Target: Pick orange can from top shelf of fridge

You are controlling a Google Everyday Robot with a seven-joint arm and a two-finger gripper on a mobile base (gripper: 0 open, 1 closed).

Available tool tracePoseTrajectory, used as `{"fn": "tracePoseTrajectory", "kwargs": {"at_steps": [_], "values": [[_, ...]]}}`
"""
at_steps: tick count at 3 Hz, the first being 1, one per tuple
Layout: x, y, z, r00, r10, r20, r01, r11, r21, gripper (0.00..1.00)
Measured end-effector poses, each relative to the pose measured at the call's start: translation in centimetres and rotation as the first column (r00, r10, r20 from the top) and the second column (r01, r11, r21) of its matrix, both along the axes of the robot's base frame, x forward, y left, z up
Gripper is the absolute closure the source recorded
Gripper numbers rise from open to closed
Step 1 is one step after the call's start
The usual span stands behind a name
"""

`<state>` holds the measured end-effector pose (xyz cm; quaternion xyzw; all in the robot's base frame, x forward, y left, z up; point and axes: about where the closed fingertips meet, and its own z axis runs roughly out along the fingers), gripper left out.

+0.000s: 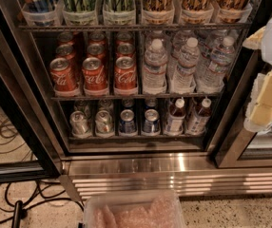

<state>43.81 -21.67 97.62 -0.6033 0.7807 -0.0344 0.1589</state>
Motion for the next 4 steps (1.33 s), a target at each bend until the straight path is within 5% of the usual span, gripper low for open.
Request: {"fn": "tracePoseTrajectory", "kwargs": {"at_steps": [2,3,4], "values": [[0.3,0.7,-0.1,0.9987,-0.023,0.046,0.021,0.999,0.041,0.00],[1.0,2.0,-0.6,0.9914,-0.057,0.118,0.039,0.989,0.144,0.00],[2.4,4.2,0.2,0.9745,-0.066,0.214,0.013,0.971,0.240,0.00]]}}
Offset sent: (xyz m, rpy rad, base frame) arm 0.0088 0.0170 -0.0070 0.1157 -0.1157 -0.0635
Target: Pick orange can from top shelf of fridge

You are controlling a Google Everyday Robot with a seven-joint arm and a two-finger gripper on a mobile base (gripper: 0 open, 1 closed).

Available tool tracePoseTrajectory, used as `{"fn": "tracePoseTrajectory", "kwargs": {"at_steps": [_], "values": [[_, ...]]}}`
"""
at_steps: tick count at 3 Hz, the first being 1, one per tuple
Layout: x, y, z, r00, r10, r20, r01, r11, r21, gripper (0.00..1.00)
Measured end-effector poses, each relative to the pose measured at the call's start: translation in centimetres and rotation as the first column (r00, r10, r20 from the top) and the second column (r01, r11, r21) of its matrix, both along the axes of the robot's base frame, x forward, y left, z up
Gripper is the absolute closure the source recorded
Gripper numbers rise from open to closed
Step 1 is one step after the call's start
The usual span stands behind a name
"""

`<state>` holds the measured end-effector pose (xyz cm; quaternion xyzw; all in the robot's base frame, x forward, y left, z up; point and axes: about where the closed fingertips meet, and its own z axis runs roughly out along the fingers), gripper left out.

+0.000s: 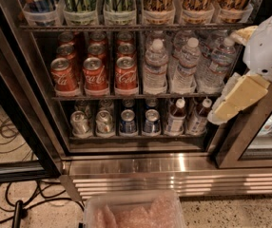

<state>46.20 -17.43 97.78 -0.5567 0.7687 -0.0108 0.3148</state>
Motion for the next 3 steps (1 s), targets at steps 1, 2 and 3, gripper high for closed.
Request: {"fn": "tracePoseTrajectory", "kwargs": {"at_steps": [1,2,3], "values": [[0.91,2.12,0.81,0.9978,0.032,0.058,-0.035,0.999,0.041,0.00],[1.03,2.31,0.99,0.9972,0.034,0.066,-0.037,0.998,0.045,0.00],[0.97,2.63,1.01,0.9964,0.027,0.081,-0.032,0.997,0.071,0.00]]}}
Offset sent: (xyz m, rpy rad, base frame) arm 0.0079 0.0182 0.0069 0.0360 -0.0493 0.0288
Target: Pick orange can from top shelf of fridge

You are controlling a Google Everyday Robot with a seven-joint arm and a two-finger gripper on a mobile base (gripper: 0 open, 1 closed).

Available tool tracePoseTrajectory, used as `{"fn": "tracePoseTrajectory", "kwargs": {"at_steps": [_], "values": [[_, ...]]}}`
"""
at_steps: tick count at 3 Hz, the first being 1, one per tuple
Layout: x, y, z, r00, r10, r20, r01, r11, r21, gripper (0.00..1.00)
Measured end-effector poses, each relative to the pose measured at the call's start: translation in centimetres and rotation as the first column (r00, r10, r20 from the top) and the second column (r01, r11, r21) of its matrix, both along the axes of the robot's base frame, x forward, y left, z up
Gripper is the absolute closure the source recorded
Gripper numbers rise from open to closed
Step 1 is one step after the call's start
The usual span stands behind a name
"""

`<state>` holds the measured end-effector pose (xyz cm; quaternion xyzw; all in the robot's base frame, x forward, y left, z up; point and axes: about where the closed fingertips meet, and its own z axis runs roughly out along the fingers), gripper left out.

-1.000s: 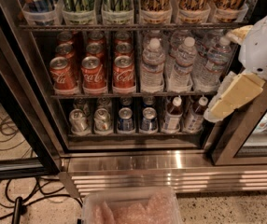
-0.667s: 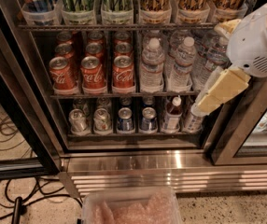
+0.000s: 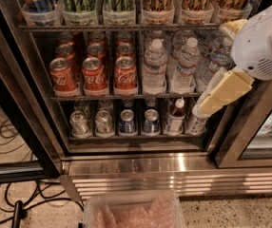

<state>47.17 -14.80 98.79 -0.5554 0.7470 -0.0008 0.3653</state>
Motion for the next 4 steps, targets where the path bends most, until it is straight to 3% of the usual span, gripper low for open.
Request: {"fn": "tracePoseTrajectory", "kwargs": {"at_steps": [1,2,3,4], "values": [[0.2,1.5,-0.5,0.9988,-0.044,0.021,0.041,0.994,0.099,0.00],[1.9,4.2,-0.2,0.9912,-0.114,0.066,0.096,0.969,0.227,0.00],[4.3,7.3,1.2,0.9675,-0.194,0.162,0.128,0.927,0.352,0.00],[5.7,8.0,2.1,0.9389,-0.287,0.189,0.185,0.885,0.428,0.00]]}}
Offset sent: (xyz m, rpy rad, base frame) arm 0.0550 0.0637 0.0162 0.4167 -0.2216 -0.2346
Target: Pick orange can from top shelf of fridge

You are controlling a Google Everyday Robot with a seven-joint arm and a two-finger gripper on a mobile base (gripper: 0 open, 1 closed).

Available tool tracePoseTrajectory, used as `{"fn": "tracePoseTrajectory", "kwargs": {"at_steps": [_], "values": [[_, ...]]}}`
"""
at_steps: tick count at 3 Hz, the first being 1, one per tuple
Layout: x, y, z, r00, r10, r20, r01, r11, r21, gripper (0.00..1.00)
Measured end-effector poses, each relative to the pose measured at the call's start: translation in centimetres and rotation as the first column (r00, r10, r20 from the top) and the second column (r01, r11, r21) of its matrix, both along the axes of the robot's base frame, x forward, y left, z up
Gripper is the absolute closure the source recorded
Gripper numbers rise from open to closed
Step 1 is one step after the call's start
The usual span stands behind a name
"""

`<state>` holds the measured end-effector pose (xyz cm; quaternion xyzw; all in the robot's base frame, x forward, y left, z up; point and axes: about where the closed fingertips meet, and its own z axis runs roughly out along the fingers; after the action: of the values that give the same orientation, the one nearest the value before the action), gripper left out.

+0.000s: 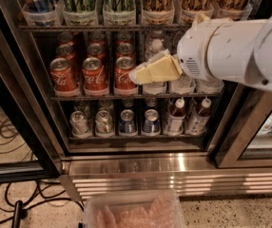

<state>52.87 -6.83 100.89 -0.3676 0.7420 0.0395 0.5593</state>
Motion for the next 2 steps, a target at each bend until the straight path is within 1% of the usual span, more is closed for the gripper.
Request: {"fn": "tracePoseTrajectory", "kwargs": {"at_steps": [1,2], "values": [[-0.1,-1.7,0.6,0.9916,-0.116,0.056,0.115,0.993,0.023,0.00],[-0.7,-3.5,1.2,0.9757,-0.207,0.071,0.203,0.977,0.068,0.00]]}}
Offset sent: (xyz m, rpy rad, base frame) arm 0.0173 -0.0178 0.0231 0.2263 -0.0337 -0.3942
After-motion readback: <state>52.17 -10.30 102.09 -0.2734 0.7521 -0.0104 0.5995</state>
